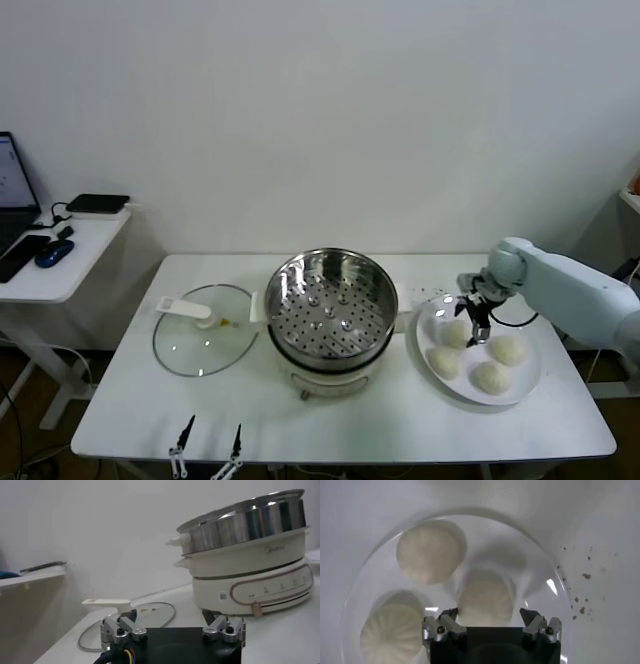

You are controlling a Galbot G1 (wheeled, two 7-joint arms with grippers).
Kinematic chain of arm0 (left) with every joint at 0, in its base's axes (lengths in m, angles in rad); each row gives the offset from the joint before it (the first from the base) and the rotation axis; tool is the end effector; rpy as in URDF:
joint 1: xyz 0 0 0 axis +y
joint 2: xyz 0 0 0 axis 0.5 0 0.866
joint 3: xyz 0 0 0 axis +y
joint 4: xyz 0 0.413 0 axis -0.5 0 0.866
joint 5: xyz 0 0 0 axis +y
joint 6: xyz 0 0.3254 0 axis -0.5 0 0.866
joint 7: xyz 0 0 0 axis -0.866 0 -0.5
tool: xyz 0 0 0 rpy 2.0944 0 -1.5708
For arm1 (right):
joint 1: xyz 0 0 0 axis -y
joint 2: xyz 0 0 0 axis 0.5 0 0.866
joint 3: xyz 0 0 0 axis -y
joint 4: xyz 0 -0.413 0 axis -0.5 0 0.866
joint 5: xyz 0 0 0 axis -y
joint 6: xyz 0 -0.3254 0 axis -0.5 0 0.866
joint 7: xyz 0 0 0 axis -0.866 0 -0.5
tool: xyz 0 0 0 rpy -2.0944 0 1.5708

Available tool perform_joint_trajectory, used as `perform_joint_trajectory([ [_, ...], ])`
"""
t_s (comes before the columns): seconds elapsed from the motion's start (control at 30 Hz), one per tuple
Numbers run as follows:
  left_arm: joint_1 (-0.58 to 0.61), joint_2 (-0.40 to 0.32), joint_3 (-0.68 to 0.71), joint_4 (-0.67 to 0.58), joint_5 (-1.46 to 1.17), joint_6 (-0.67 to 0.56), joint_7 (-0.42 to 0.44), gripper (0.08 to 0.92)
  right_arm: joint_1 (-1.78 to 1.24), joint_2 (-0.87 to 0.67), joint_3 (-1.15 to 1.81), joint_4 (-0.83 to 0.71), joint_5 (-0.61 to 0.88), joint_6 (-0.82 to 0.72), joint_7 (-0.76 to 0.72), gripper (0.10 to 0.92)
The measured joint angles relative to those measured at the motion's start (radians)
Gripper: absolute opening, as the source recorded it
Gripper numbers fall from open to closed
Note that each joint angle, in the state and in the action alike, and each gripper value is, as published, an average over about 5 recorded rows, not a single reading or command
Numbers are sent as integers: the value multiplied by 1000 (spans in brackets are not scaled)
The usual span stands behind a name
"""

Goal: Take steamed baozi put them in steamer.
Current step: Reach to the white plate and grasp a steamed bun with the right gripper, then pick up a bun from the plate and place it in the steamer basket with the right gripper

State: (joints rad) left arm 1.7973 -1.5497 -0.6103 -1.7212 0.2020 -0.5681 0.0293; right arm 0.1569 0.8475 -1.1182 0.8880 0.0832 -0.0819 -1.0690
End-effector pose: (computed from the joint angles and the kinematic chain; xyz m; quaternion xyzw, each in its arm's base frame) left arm -0.0134 0.0355 -0.4845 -0.0450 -0.9915 -0.1205 0.0212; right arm 0.5819 -0.2205 -0.2427 0.5108 -0.5187 0.5175 0.4498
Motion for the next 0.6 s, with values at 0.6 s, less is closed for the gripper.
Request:
perform_joint_trajectory([
  [0.6, 9, 0, -4, -13, 9, -12, 0, 823, 105, -58, -86, 102, 59, 1, -2, 636],
])
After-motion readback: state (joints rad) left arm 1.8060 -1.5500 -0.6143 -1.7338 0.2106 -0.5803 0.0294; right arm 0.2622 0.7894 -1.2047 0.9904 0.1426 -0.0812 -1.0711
